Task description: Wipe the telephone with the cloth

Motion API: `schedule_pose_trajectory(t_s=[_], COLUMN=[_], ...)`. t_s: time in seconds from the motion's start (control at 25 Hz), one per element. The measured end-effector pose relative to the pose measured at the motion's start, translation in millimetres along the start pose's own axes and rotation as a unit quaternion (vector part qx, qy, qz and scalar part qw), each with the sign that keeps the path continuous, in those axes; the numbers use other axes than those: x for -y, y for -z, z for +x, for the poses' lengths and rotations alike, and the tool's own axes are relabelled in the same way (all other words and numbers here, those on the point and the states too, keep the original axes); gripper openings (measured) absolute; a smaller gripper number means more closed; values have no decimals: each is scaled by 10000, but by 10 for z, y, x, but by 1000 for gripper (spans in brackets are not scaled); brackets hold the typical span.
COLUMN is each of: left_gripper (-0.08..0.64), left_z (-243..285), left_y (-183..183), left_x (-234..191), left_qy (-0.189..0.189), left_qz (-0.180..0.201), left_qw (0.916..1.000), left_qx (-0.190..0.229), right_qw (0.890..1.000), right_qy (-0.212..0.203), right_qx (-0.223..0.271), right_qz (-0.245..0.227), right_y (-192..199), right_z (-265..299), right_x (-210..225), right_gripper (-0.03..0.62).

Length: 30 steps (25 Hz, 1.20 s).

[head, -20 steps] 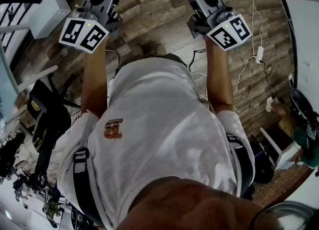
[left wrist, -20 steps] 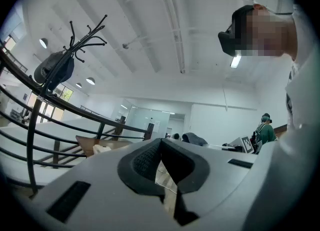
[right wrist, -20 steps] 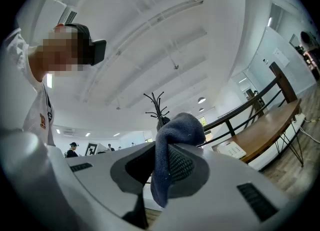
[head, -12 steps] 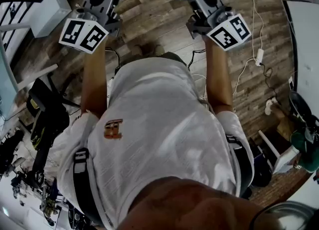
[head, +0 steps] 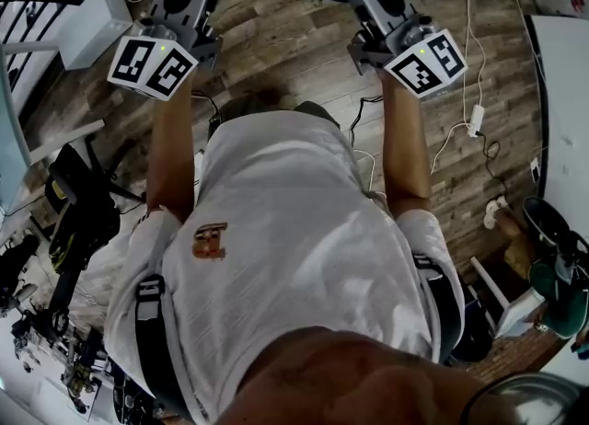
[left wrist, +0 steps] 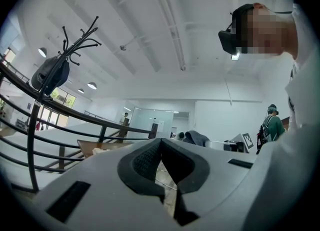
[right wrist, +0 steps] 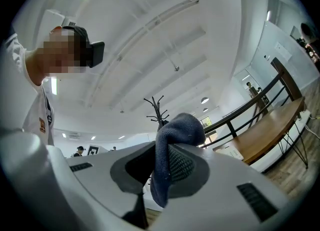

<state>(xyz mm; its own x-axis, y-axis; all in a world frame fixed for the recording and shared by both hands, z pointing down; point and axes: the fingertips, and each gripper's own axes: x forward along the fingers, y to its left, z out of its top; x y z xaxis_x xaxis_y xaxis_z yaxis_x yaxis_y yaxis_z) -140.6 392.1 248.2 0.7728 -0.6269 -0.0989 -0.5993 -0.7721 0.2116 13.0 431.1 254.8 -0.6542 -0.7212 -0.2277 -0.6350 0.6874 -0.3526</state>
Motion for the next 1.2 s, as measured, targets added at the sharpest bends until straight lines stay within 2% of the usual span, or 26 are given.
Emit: schedule_pose_trajectory(t_s=[0.36, 0.56, 0.76, 0.96, 1.2], left_gripper=[18, 18, 18, 18, 18], left_z=[282, 509, 850, 1218, 1688], left_y=[40, 85, 69, 50, 14], left_x=[-90, -327, -732, -1319, -1997], left_qy=[-89, -99, -141, -224, -285], left_qz=[52, 48, 15, -27, -47], left_qw=[9999, 9999, 9999, 9997, 9996], left_qx=[-58, -71, -16, 53, -61], right_qw=[9999, 9999, 9998, 9995, 9990], right_qy=[-48, -6, 50, 68, 48], right_qx=[-114, -139, -201, -292, -438], right_qz=[63, 6, -57, -104, -120], right_y=[-34, -53, -106, -152, -187], right_z=[18, 172, 484, 977, 1652], right_x=[283, 530, 887, 1309, 1797], right_gripper=[72, 72, 72, 72, 72])
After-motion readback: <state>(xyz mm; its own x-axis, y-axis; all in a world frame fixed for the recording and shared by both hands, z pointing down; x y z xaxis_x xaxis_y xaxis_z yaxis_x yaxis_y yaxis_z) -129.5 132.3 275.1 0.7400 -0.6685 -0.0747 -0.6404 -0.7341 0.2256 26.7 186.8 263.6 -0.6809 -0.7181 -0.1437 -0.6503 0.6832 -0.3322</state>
